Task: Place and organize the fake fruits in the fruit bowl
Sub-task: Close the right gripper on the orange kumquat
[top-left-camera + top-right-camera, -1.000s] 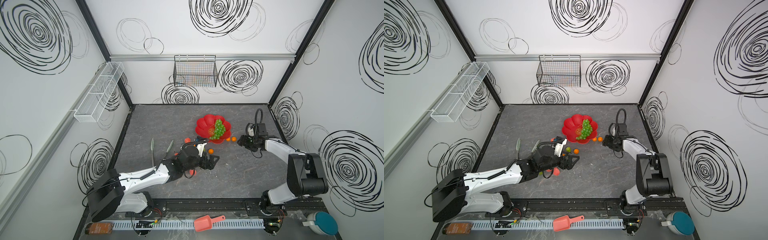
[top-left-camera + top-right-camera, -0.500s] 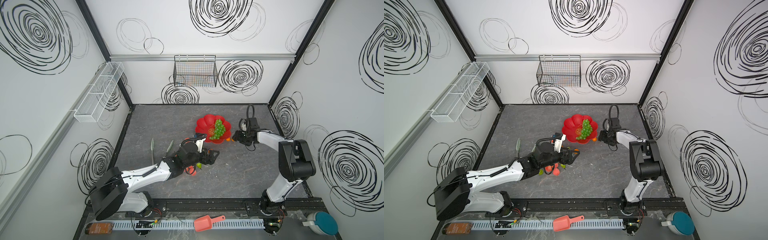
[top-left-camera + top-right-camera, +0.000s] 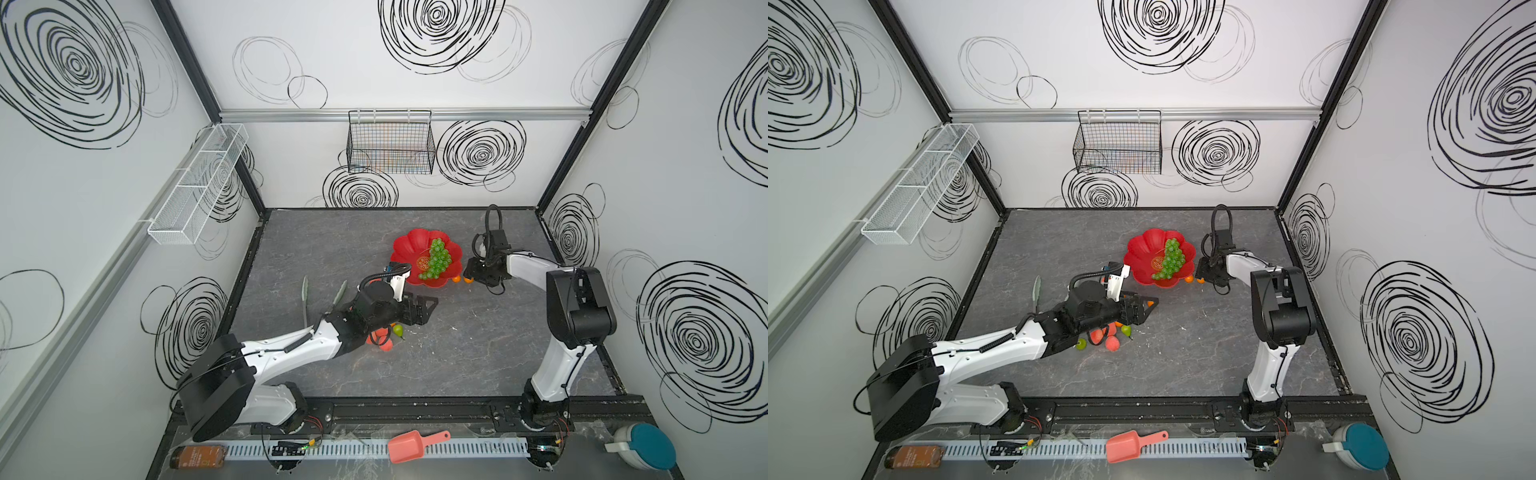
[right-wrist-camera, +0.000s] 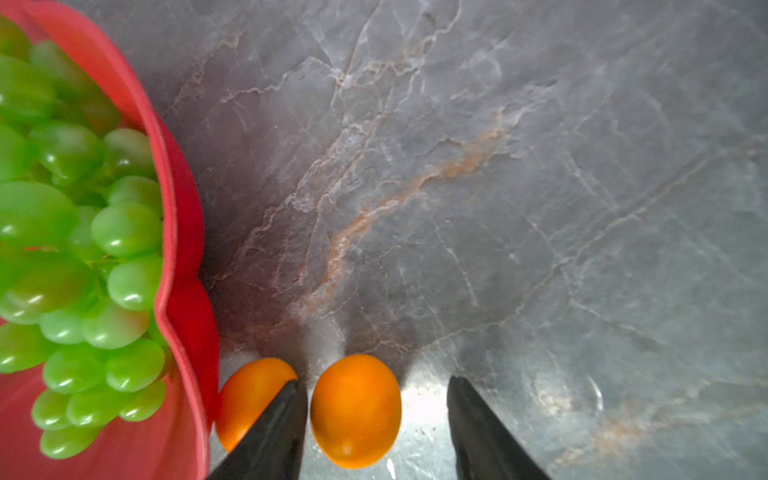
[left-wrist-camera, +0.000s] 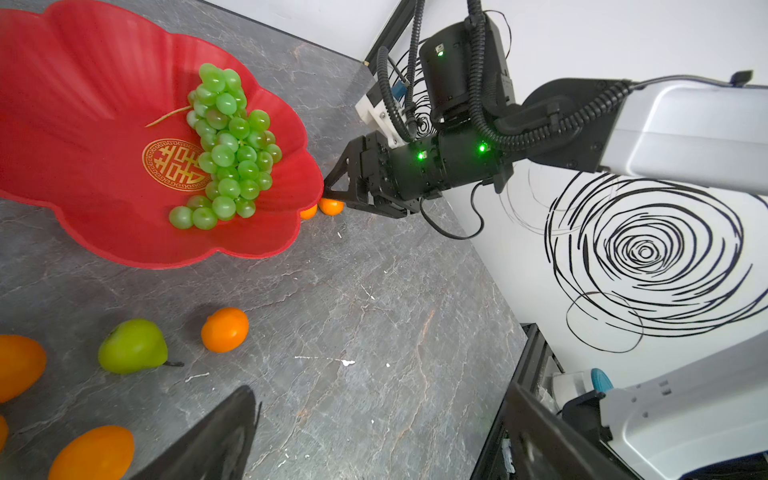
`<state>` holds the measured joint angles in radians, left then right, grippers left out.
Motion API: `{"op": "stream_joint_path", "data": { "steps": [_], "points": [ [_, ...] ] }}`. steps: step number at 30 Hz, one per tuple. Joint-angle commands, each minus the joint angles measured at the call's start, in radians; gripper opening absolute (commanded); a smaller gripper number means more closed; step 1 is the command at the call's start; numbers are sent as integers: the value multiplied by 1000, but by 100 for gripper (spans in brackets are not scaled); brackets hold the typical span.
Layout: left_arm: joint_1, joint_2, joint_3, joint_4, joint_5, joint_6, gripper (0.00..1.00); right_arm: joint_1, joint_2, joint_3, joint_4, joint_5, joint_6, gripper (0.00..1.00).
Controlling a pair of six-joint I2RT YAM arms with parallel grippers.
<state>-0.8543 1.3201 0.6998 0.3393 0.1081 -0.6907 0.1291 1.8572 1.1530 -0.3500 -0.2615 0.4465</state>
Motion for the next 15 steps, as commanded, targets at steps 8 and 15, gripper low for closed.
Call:
{"op": "stream_joint_path", "data": {
  "steps": [8,15],
  "points": [
    [8,-27,12,23,10,-11,96,24,54,52,-62,21,-16,51],
    [8,-36,7,16,10,-13,96,29,59,56,-69,29,-19,43]
  ]
}}
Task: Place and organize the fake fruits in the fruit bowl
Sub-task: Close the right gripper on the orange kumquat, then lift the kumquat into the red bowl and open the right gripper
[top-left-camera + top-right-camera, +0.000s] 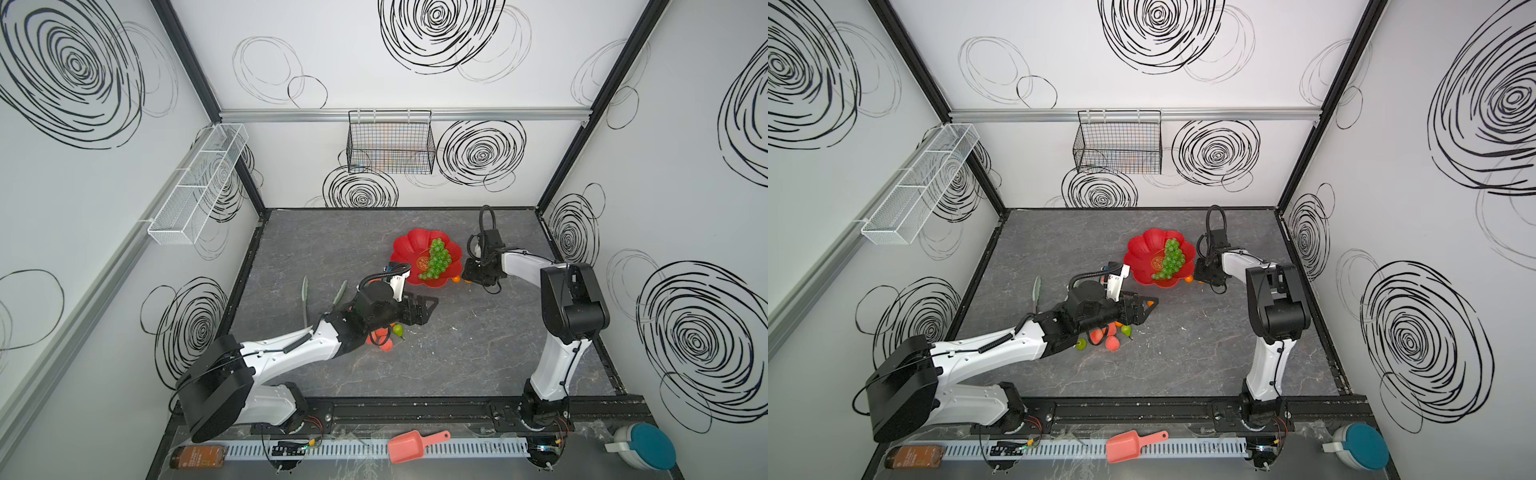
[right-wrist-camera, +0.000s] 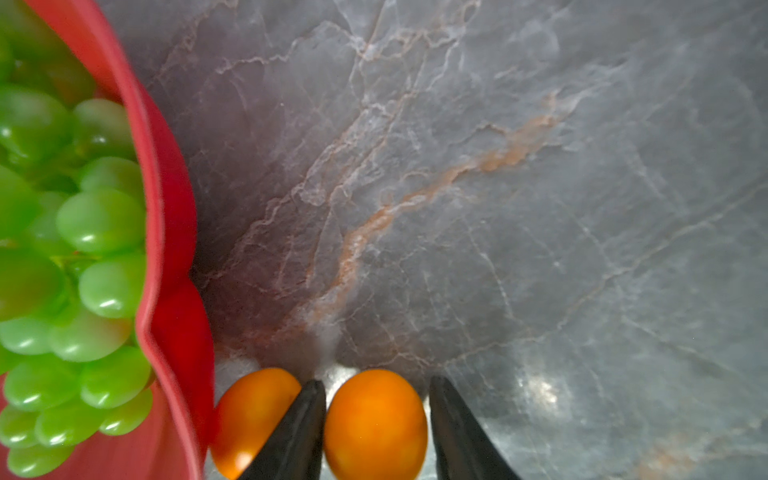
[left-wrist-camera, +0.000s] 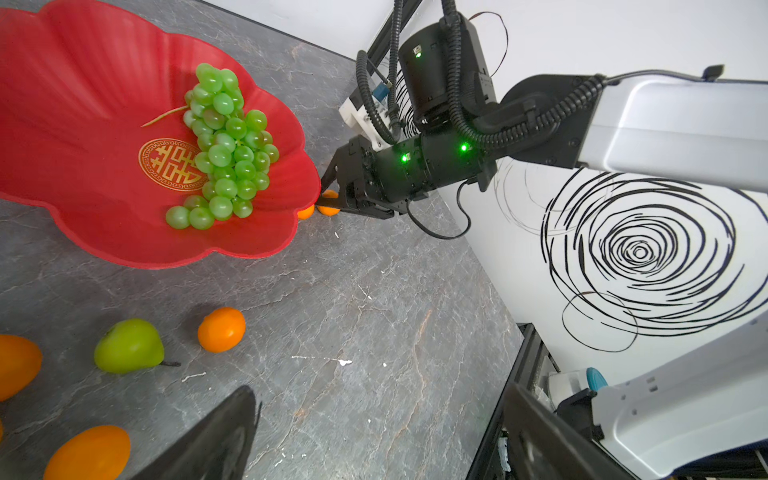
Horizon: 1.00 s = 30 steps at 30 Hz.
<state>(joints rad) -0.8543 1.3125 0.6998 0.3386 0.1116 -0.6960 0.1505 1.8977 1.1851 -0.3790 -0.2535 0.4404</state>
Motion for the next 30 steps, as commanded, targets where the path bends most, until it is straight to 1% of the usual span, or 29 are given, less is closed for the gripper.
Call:
{"op": "stream_joint_path", "data": {
  "steps": [1,12,21,26,30],
  "points": [
    [9,-29,6,16,6,-8,96,7,16,24,-42,21,-12,42],
    [38,-79,-23,9,37,-52,96,4,-66,6,-48,54,-2,36],
    [122,-165,-36,-52,54,-54,96,11,-225,-33,-46,110,4,33],
    [200,-197,-52,-70,89,-54,96,59,-296,-38,-19,90,-9,32],
    [256,-211,-65,-74,118,-57,96,130,-292,-9,-14,83,-31,33]
  ]
}}
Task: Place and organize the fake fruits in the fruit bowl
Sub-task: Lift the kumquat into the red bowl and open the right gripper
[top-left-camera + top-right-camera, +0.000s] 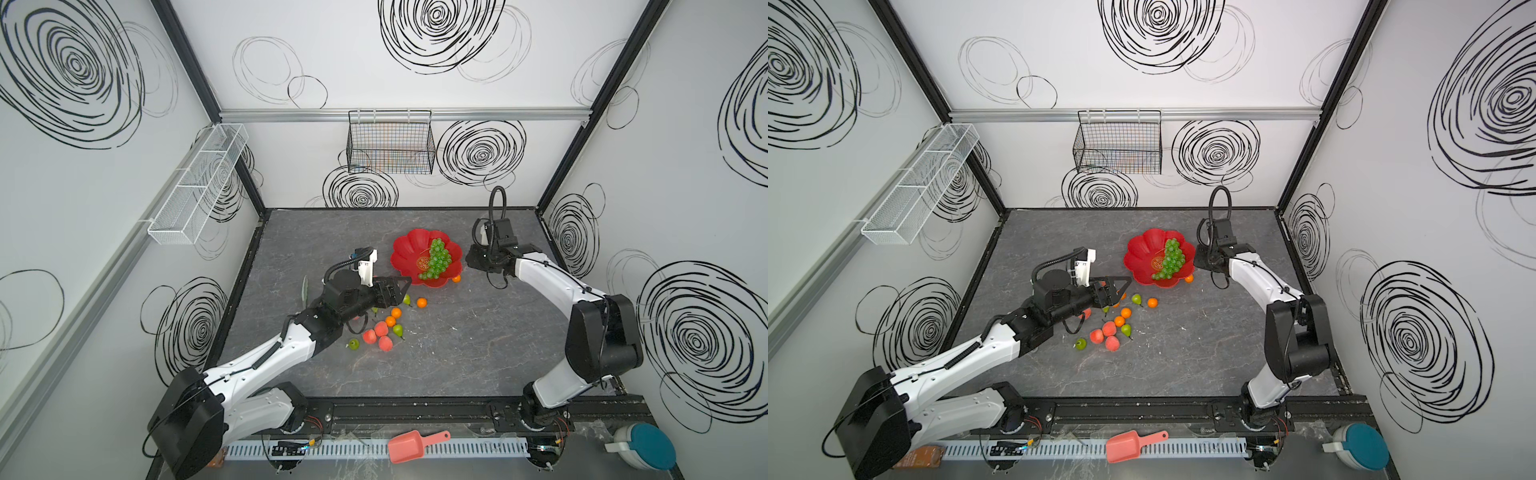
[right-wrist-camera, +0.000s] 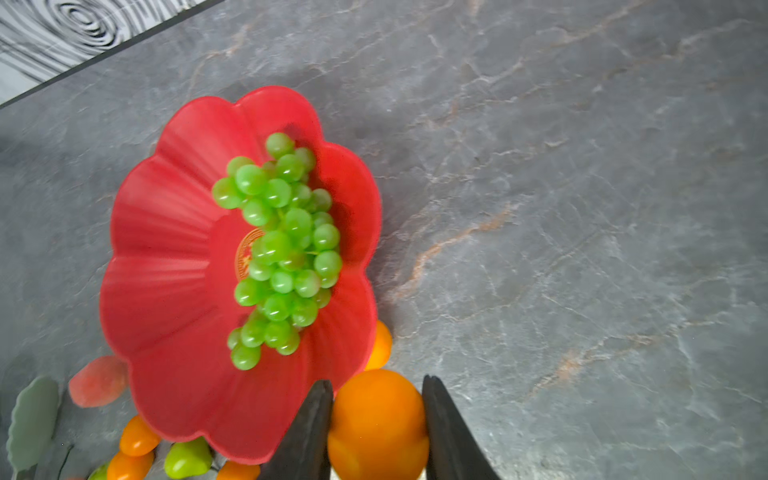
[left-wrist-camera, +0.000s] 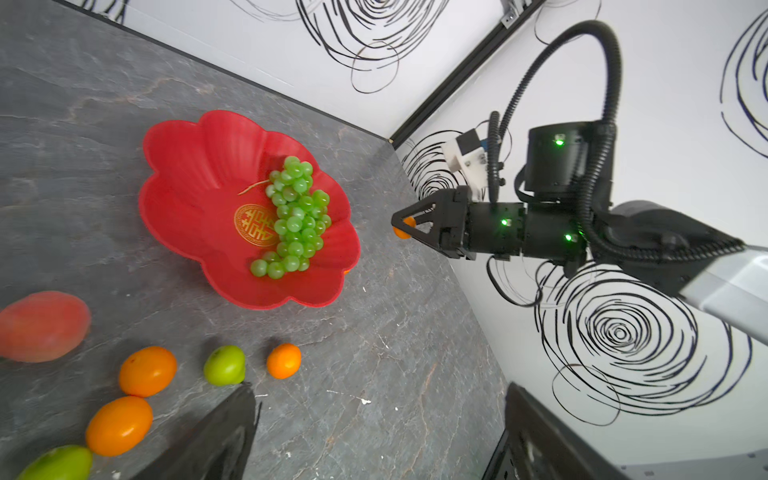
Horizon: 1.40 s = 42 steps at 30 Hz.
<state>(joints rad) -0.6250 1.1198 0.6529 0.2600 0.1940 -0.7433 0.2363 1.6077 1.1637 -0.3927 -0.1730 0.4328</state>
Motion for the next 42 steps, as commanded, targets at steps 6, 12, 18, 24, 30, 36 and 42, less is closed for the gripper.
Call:
{"op": "stream_joint_path", "data": {
  "steps": [6,12,18,24,30,36,42],
  "points": [
    [86,-27,-31,-26,42,-8,96,169,92,93,-10,12,-63,33],
    [155,-9,-48,-44,56,-20,96,260,253,208,-45,13,-66,33],
    [215,16,-49,-47,75,-21,96,296,404,315,-73,13,-45,32],
    [231,17,-42,-57,77,-12,96,295,492,383,-99,1,-32,33],
    [233,19,-49,-58,77,-14,96,295,523,406,-117,1,-32,39],
    [231,7,-45,-78,81,-4,96,292,502,435,-133,-2,-35,50],
    [212,-30,-32,-119,70,27,96,282,440,487,-171,0,-47,57]
  ]
}}
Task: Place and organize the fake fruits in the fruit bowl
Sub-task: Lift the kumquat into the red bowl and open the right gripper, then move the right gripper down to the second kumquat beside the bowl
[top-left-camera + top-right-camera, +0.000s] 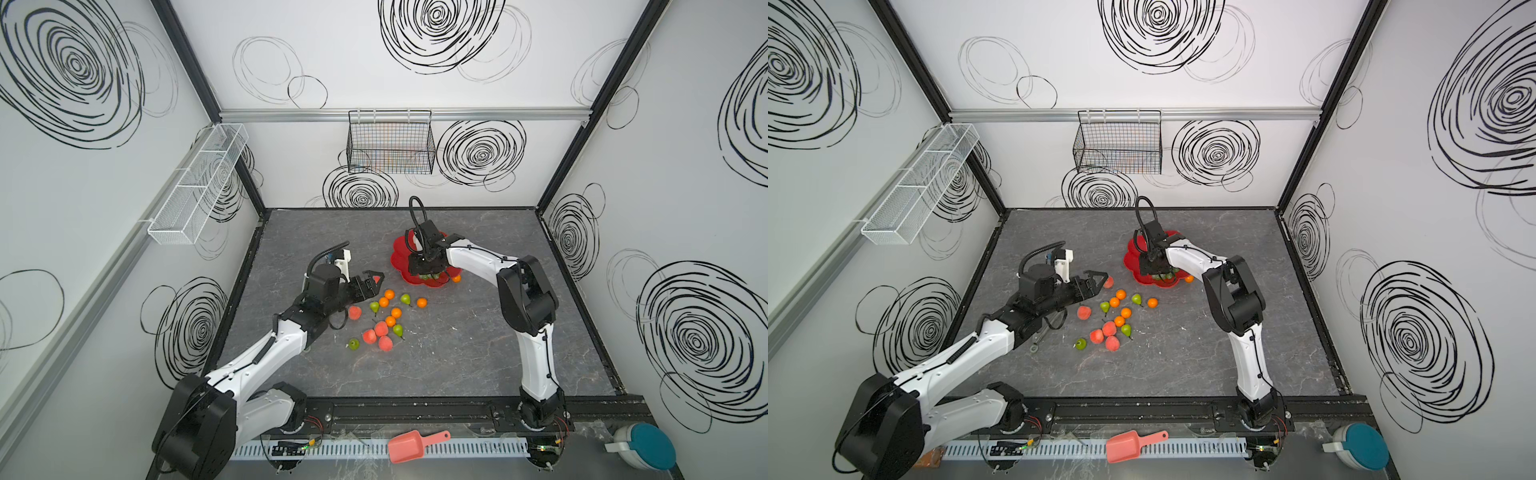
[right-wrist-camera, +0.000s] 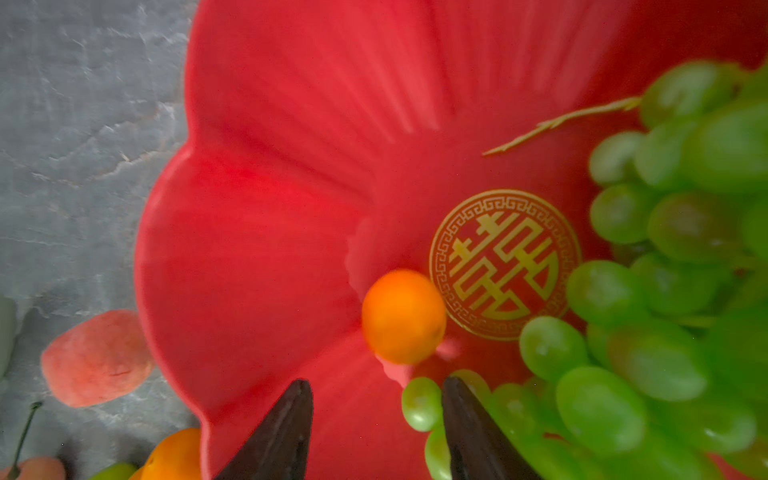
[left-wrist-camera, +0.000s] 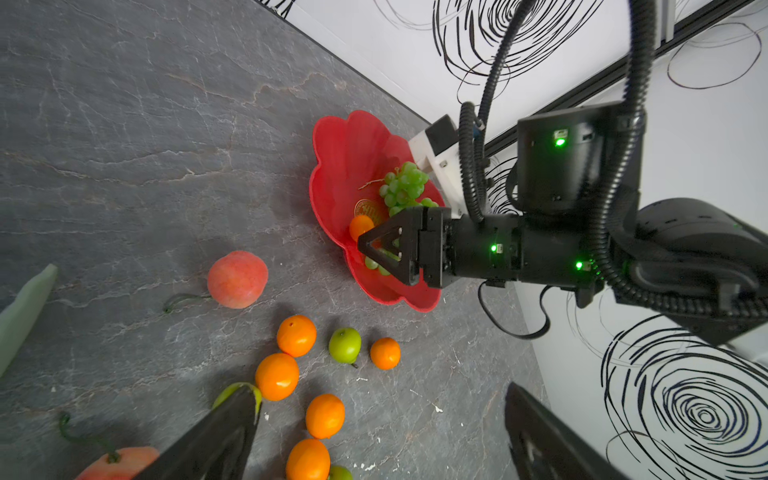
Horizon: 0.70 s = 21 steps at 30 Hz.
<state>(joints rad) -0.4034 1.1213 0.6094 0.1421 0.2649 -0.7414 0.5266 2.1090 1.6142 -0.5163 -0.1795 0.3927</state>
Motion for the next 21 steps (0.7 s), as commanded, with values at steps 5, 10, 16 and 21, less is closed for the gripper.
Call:
{"op": "stream_joint_path", "data": {
  "steps": [5,10,16,21],
  "points": [
    [-69,-52,9,17,-7,48,96,-37,-182,-40,-15,11,-8,56],
    [-162,-38,25,39,-56,64,96,-112,-341,-223,63,0,9,54],
    [-270,32,66,68,-110,76,96,-250,-483,-408,114,-31,5,52],
    [-339,102,100,97,-135,77,96,-324,-509,-509,133,-57,-21,51]
  ]
}}
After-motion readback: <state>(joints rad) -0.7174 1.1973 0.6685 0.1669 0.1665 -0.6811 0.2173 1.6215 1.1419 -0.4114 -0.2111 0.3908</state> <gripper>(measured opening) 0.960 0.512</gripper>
